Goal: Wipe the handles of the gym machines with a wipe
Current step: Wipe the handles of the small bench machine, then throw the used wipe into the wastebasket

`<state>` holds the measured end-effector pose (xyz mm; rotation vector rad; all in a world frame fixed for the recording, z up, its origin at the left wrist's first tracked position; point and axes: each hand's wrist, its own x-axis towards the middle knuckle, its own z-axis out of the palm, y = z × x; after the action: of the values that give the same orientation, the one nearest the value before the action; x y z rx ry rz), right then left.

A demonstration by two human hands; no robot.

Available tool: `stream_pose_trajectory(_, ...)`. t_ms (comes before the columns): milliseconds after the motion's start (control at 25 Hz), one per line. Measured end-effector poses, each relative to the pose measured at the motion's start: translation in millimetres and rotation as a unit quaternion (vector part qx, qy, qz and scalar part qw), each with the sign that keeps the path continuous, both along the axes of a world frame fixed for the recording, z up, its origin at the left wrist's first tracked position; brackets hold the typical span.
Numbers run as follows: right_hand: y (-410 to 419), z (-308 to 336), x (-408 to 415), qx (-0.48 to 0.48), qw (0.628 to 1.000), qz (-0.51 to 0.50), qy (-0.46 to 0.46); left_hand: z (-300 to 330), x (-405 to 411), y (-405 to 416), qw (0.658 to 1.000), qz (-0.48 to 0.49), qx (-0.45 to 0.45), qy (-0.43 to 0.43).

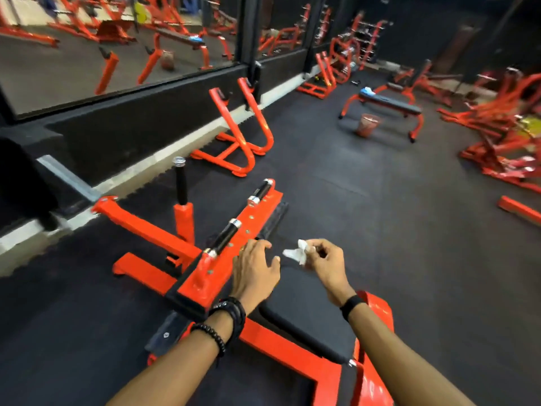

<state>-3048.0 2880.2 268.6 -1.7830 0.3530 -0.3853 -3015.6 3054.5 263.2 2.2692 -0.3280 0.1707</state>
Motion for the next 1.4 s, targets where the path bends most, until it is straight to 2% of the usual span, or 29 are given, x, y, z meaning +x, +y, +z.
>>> stream_pose_trajectory(120,-48.5,29.4,-51.8,0.057,0.992,-0.103,-0.054,7.4,-10.6,-51.8,0.993,-0.110,-0.032,0.035)
stream_pose_trajectory(280,-126.5,60.7,-139.4,0.032,0.973,-0.206,-0.098,26.7,-40.9,-125.5,0.981,-0.188,-0.037,0.041)
stream_pose_trajectory(440,-193.6,74.3,-251.8,-0.013,0.952,-0.292,-0.088,56.0,-104.1,-213.7,0.961,-0.269,-0.053,0.027)
stream_pose_trajectory(560,-235.3,75.5,-326.6,-0.063,0.940,-0.327,-0.072,72.4,-162.1,-278.2,0.951,-0.300,-0.076,0.021)
stream_pose_trajectory(720,-288.2,81.4,-429.6,-0.145,0.921,-0.360,-0.039,76.2,-274.8,-367.1,0.935,-0.335,-0.103,0.055)
stream_pose_trajectory(960,-366.0,130.9,-550.7,-0.171,0.888,-0.423,-0.051,102.5,-390.9,-470.8,0.877,-0.471,-0.080,0.054)
stream_pose_trajectory(1080,-404.8,141.4,-588.7,-0.170,0.861,-0.476,-0.058,128.5,-407.3,-516.3,0.845,-0.532,-0.054,0.021)
stream_pose_trajectory(1160,-423.3,145.5,-596.6,-0.159,0.861,-0.479,-0.056,141.0,-405.2,-541.3,0.835,-0.549,-0.038,0.003)
stream_pose_trajectory(1400,-514.0,164.5,-558.3,-0.233,0.873,-0.429,0.013,141.3,-368.9,-635.0,0.838,-0.545,-0.042,-0.006)
